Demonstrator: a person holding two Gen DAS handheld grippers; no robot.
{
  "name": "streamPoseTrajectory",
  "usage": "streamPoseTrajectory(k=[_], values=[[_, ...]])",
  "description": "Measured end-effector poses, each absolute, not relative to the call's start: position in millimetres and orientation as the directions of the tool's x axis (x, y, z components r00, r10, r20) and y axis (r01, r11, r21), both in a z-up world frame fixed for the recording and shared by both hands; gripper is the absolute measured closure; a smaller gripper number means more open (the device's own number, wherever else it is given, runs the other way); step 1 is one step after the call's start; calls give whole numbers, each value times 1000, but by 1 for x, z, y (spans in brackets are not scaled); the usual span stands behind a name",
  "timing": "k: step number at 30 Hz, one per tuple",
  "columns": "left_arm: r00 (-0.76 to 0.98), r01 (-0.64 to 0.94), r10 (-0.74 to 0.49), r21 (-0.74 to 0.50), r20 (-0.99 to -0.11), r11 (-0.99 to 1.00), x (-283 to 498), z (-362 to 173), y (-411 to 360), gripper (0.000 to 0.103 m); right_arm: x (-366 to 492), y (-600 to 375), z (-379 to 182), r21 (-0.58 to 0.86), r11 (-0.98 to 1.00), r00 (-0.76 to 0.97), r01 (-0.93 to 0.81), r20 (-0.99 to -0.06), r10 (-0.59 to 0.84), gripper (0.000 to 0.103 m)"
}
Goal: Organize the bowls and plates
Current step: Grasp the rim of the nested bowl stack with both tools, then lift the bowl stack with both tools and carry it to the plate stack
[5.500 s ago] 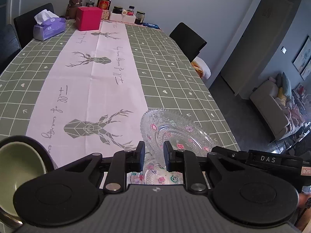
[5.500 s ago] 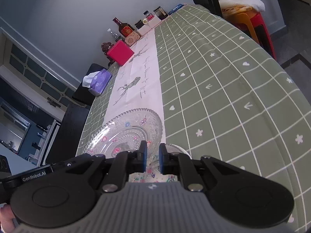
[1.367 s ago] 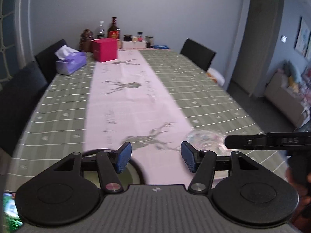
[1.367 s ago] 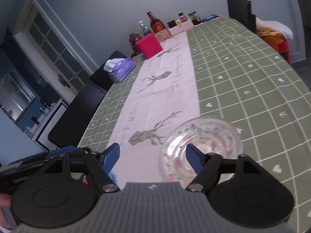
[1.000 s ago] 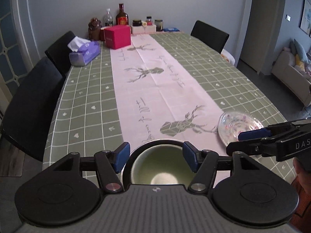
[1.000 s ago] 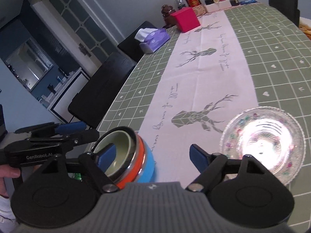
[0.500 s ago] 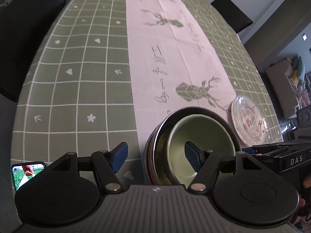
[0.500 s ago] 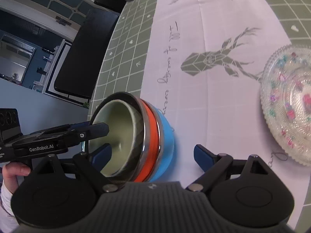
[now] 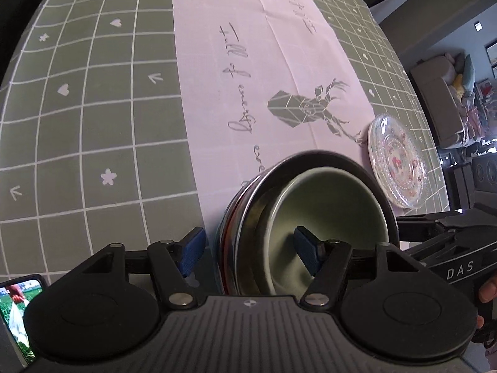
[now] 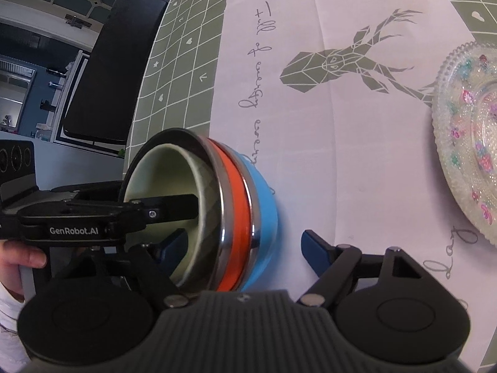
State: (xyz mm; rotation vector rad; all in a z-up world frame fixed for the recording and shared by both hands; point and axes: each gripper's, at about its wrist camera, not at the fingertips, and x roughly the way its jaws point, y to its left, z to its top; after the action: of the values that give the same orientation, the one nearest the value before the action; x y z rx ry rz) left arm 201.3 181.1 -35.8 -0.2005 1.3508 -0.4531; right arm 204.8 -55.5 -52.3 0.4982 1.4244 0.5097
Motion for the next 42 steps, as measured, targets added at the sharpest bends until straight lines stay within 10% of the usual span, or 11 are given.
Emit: streamPoseTrajectory(k=[20,35,42], values=[[227,89,-450,-441,-864,893,193,-30,194,49,203,-55,-58,632,775,76,0,-773,630,53],[78,169,-522,-505,-849,846,183,-48,196,25,207,-50,-54,615,788,78,-30,-785,615,53],[171,135,-514,-497,-841,857,170,-43,199,35,202,-53,-56,634,773,51,-15,-772,633,50]])
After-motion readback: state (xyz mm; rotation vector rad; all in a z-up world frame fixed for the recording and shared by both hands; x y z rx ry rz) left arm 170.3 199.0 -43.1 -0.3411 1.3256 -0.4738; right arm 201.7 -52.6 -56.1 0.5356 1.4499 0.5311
